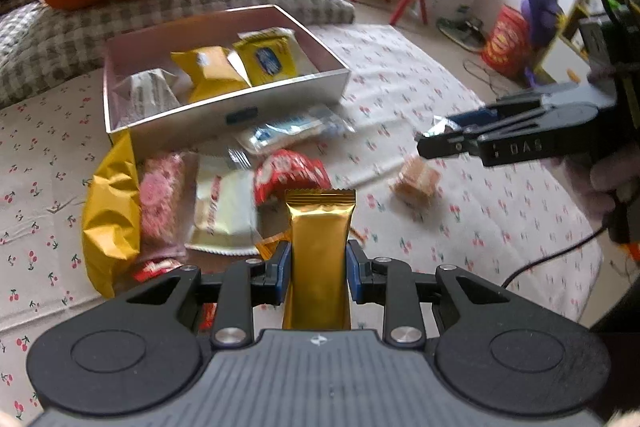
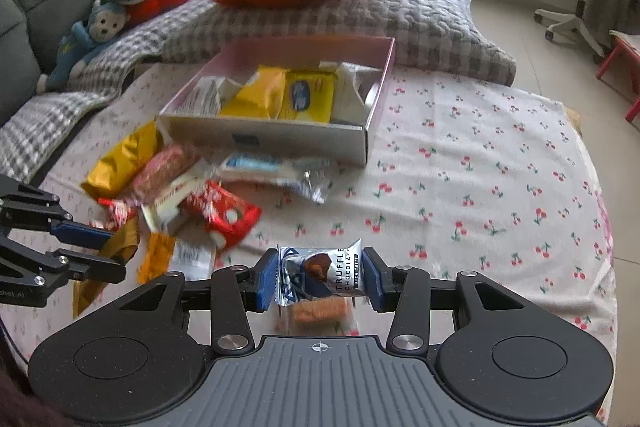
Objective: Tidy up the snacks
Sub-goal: 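Lift the gold bar and truffle wrapper and carry both over the box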
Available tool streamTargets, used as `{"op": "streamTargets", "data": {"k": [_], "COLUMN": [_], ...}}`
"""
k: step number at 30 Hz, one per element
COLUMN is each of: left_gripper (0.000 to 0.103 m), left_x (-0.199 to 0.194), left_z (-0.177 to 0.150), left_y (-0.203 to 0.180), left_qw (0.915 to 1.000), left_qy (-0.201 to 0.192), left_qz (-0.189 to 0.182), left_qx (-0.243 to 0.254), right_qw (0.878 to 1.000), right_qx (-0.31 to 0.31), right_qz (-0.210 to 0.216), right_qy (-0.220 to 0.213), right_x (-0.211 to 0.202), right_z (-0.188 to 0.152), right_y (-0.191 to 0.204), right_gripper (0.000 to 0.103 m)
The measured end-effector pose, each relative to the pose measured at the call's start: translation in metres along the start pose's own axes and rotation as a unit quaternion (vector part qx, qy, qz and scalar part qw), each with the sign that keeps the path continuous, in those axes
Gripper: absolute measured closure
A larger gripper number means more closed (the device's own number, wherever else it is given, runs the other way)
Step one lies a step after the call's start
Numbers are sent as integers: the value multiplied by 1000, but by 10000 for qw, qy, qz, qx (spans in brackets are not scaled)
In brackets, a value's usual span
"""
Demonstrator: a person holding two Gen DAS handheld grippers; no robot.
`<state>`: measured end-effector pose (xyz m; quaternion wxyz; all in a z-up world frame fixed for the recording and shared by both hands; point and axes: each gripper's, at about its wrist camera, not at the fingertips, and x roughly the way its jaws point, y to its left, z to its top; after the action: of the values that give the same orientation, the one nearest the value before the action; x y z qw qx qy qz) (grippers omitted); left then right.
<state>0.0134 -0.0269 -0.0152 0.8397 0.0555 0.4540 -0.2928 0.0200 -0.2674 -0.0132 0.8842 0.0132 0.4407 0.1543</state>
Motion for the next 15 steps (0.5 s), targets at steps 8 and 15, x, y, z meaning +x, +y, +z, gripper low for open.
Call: {"op": "streamTargets", "data": {"k": [8, 15], "left_gripper": [77, 77], "left_x": [2, 9], "left_z": [25, 48], "left_y": [20, 47], "left_qw": [9978, 9895], "left_qy": [-307, -589], "left_qz": [248, 525], "left_qx": [-532, -1208], "right_qw": [9996, 9984], "right_qx": [194, 477], "right_qz": [-20, -62], "right_qy": [-182, -311], "right_x": [8, 20], "right_z": [27, 49], "right_y": [3, 0], "right_gripper": [60, 60]}}
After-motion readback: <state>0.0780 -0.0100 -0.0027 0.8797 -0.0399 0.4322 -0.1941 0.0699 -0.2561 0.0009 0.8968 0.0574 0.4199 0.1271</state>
